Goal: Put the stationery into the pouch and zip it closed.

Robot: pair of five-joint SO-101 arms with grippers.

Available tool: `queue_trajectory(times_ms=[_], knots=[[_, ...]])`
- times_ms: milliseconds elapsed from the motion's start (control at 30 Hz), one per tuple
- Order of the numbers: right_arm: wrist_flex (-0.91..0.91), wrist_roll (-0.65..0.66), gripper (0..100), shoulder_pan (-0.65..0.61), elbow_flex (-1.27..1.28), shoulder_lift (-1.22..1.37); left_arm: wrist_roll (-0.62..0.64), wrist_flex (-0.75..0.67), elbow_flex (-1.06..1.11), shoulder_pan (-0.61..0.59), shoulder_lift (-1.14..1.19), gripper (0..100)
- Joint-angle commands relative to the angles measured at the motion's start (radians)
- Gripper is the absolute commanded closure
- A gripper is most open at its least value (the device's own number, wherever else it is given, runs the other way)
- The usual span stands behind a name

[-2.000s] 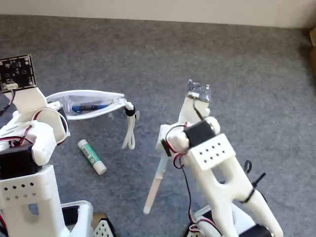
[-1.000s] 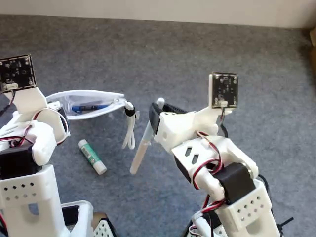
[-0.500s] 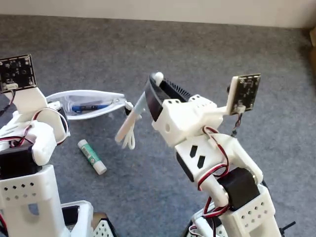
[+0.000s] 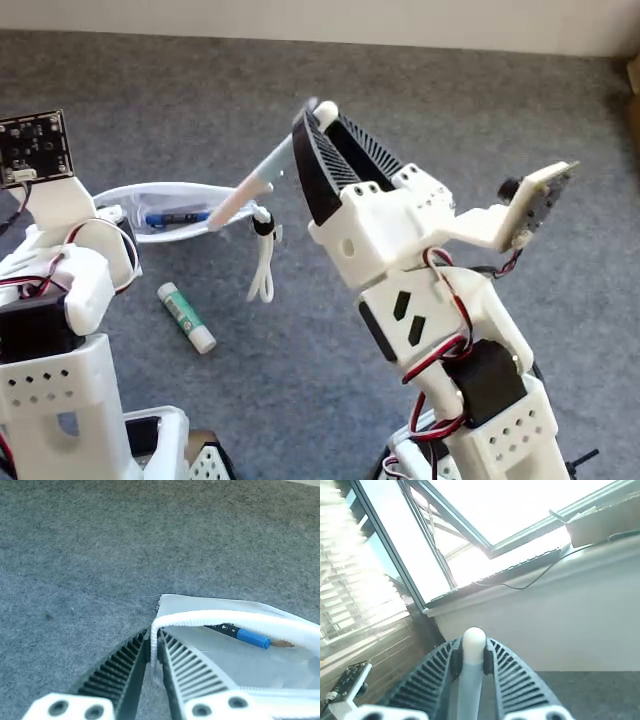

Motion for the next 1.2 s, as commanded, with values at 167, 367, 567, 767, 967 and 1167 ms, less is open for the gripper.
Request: queue_trajectory(times_ms=[167, 367, 567, 767, 967, 1167], knots=[[-0.271, 0.012, 99.5, -0.015, 0.119, 0.035, 0.012, -0.006, 0.036, -0.01, 0.036, 99], [-0.352, 0.012, 99.5, -0.015, 0.171, 0.107, 0.012, -0.006, 0.038, -0.01, 0.036, 99], [-0.417, 0.014, 99.5, -0.015, 0.219, 0.159, 0.012, -0.006, 0.038, -0.008, 0.036, 99], [-0.452, 0.014, 99.5, -0.036, 0.251, 0.211, 0.012, -0.006, 0.038, -0.008, 0.036, 99], [-0.453, 0.215, 99.5, -0.18, 0.325, 0.214, 0.012, -0.006, 0.038, -0.008, 0.036, 99], [-0.453, 0.308, 99.5, -0.259, 0.367, 0.213, 0.012, -0.006, 0.038, -0.008, 0.036, 99]])
